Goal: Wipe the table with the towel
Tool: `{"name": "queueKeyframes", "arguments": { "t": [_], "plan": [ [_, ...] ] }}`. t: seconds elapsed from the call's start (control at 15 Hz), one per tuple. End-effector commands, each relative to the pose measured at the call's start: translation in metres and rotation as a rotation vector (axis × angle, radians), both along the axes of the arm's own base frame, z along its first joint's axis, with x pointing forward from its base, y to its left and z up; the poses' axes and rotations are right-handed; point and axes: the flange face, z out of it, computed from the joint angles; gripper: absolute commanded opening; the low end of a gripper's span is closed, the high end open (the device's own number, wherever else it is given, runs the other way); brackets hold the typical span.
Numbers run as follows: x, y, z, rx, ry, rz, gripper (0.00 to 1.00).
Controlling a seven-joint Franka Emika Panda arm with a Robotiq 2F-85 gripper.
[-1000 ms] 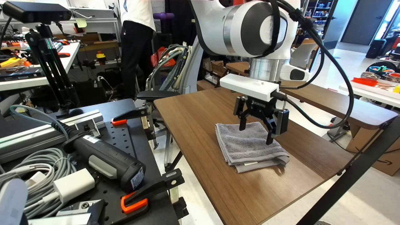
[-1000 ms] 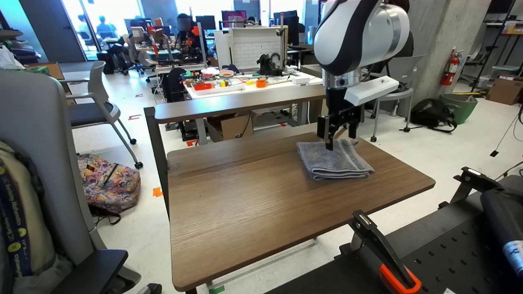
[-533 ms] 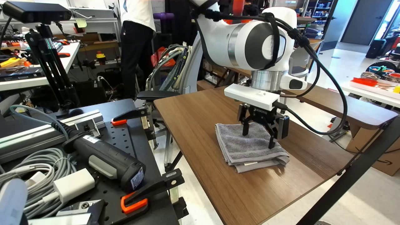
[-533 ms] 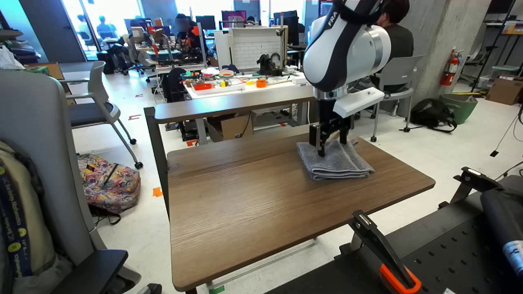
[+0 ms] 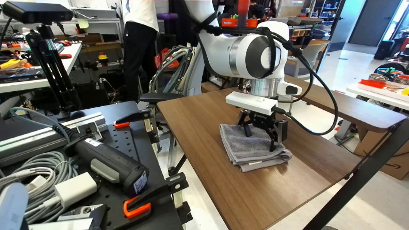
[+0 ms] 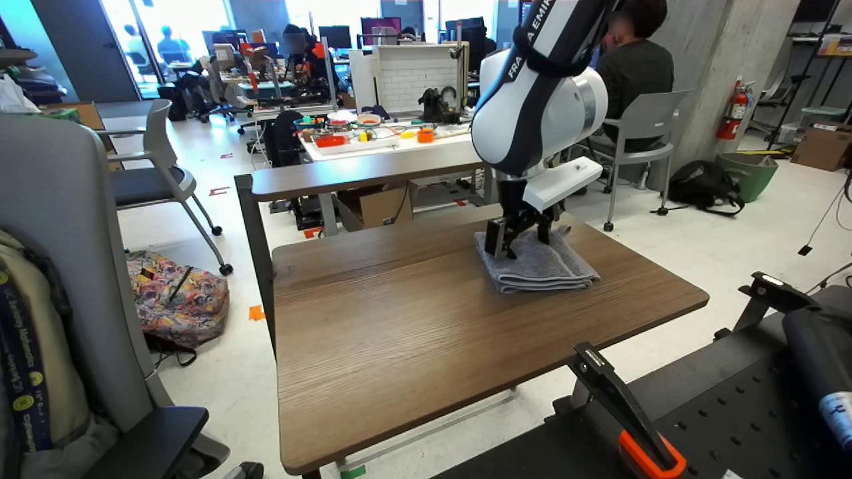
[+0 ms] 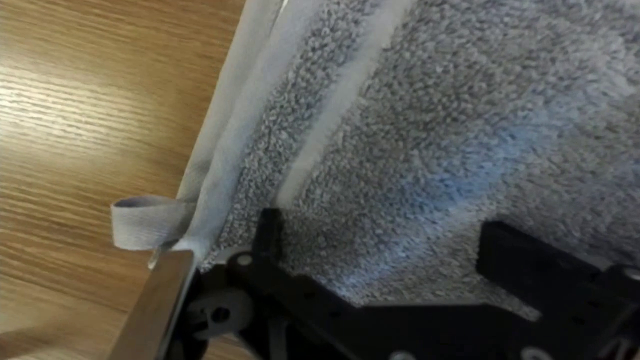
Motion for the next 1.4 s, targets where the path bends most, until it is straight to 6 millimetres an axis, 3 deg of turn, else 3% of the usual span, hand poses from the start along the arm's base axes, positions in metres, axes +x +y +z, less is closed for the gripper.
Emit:
{"name": "queueKeyframes", "arguments": {
  "t": [0.0,0.73,1.0,1.33],
  "plan": [
    [0.001,0.025,-0.013,-0.018,0.023,0.026,1.00],
    [-0.016,0.143,-0.015,0.021,0.006,0.065,1.00],
    [-0.029,0.189,-0.001,0.050,-0.011,0.065,1.00],
    [-0.041,0.228,0.036,0.158,-0.029,-0.013,1.00]
  ]
}}
